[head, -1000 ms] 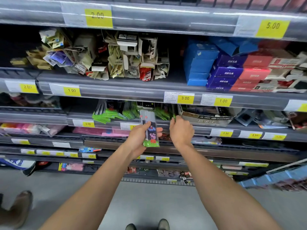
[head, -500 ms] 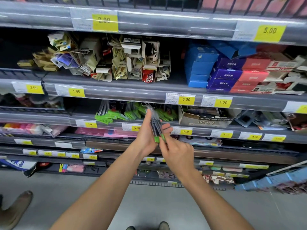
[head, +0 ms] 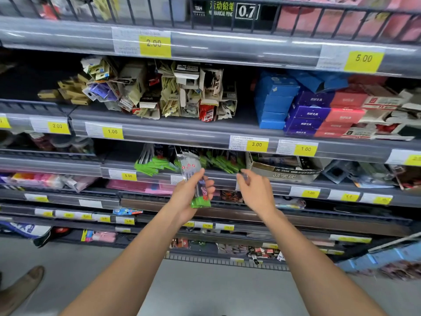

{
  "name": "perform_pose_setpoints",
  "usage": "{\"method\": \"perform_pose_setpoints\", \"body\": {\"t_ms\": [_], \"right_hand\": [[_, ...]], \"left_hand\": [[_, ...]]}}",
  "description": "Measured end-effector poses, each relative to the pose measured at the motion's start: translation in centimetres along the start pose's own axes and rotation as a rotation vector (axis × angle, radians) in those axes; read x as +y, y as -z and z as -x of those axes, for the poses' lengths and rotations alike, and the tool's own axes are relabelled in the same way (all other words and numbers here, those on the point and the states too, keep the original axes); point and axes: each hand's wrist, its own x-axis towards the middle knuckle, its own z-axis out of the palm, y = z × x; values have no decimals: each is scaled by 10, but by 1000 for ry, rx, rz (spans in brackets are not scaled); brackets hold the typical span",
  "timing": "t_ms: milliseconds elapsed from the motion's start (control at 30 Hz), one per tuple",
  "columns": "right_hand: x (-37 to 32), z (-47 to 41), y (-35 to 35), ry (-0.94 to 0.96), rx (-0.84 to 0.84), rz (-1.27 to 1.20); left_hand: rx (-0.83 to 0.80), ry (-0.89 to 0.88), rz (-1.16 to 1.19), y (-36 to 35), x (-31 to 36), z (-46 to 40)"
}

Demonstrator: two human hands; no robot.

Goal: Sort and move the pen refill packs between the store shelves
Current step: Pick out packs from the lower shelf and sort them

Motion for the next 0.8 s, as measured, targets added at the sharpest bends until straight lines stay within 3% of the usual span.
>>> {"method": "perform_pose_setpoints", "body": {"t_ms": [100,233,533,800], "right_hand": [[-5,-15,-11,-119,-117,63],[-13,-28,-26,-148,-130,156],[-12,-22,-28,-5,210,282],[-15,5,-29,196,405,172]], "left_hand": [[-16,42,24,4,1,3],[-7,44,17,7,-1,8],[0,65,18,9,-2,10],[3,80,9,0,-8,-3]]}}
